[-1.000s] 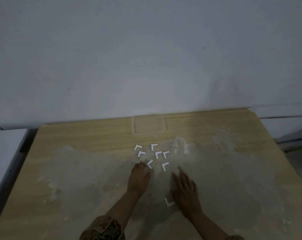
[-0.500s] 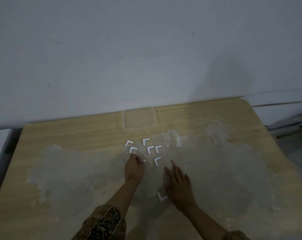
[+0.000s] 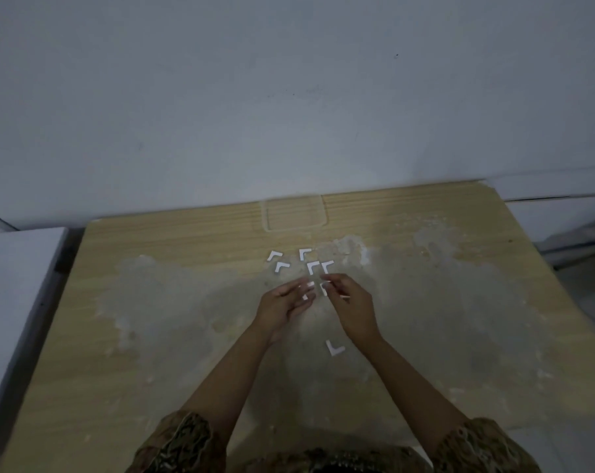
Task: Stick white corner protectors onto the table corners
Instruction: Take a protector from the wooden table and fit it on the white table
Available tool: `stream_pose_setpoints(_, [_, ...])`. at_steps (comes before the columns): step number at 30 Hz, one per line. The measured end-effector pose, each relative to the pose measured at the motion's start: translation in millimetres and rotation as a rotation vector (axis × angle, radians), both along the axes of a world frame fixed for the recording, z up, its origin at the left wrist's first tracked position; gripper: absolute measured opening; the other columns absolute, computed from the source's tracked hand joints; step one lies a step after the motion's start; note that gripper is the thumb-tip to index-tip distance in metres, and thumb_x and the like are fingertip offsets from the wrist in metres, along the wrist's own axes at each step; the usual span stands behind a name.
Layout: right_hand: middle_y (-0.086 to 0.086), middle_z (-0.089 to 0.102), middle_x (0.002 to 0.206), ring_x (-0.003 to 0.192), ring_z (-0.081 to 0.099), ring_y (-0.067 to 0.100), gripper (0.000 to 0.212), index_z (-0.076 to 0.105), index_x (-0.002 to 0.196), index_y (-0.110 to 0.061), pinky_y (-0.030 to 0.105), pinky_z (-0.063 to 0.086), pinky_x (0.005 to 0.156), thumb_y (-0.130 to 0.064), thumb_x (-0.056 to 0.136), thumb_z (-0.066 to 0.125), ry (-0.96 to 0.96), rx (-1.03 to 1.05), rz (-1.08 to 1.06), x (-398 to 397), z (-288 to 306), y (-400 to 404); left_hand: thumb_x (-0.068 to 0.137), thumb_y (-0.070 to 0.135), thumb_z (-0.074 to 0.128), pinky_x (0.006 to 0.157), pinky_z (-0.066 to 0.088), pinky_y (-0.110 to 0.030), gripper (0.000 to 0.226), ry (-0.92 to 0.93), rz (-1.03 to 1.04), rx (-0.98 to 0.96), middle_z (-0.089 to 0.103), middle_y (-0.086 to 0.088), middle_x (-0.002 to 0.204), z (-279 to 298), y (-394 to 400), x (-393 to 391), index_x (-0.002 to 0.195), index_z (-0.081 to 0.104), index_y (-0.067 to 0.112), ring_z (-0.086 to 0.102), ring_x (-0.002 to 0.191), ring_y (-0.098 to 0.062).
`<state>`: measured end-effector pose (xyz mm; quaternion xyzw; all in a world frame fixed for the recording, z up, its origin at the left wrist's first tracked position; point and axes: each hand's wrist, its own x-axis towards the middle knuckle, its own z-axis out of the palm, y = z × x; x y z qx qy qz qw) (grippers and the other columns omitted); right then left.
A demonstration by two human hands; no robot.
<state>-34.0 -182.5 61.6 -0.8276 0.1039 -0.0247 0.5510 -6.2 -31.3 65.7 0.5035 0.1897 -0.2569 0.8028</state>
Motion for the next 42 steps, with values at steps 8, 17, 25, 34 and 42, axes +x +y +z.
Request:
stream_pose_setpoints(8, [-0.009,0.072,0.092,0.085,0.067,-0.003,0.018,0.072,0.104,-0.015,0.009,0.05,0.073,-0.014,0.087,0.069,-0.071,0.135,-0.032,-8.6,30.6,27.2,0.09,0.002,0.056,0.081,0.057,-0.021,0.026,-0.118,-0.015,-0.047,0.075,-0.001,0.093,23.4,16.8,-10.2,0.114,0.064,0.011,0.071,0.088,-0.011])
stream_pose_setpoints(17, [-0.005,0.074,0.08,0.076,0.069,-0.001,0.014,0.076,0.091,-0.012,0.007,0.05,0.069,-0.013,0.077,0.078,-0.156,0.158,-0.194,-15.8,51.2,46.7,0.09,-0.001,0.055,0.08,0.057,-0.02,0.025,-0.169,-0.045,-0.059,0.075,0.001,0.089,37.6,22.9,-16.9,0.11,0.064,0.011,0.071,0.085,-0.009])
stream_pose_setpoints(25, [-0.005,0.074,0.074,0.074,0.07,0.005,0.003,0.074,0.082,-0.013,0.013,0.052,0.069,-0.013,0.079,0.076,-0.189,0.165,-0.182,-13.3,58.7,52.1,0.095,0.009,0.051,0.087,0.055,-0.023,0.025,-0.153,-0.053,-0.152,0.072,-0.007,0.107,48.1,32.7,-16.1,0.116,0.063,0.008,0.07,0.096,-0.016])
stream_pose_setpoints(34, [-0.011,0.068,0.083,0.077,0.063,0.0,0.009,0.064,0.082,-0.021,0.011,0.046,0.068,-0.015,0.089,0.065,-0.073,0.17,0.028,-18.1,51.3,46.9,0.096,0.007,0.048,0.077,0.057,-0.019,0.028,-0.088,0.036,-0.158,0.066,-0.012,0.117,42.1,33.4,-19.2,0.122,0.06,0.005,0.071,0.09,-0.012])
stream_pose_setpoints(42, [0.007,0.066,0.083,0.066,0.061,0.016,0.007,0.059,0.084,-0.01,0.025,0.047,0.057,-0.011,0.089,0.063,0.263,0.272,-0.174,-33.3,7.1,9.8,0.095,0.011,0.052,0.079,0.057,-0.02,0.033,-0.035,0.069,-0.141,0.063,-0.011,0.12,31.4,31.8,-21.9,0.126,0.056,0.002,0.069,0.092,-0.011])
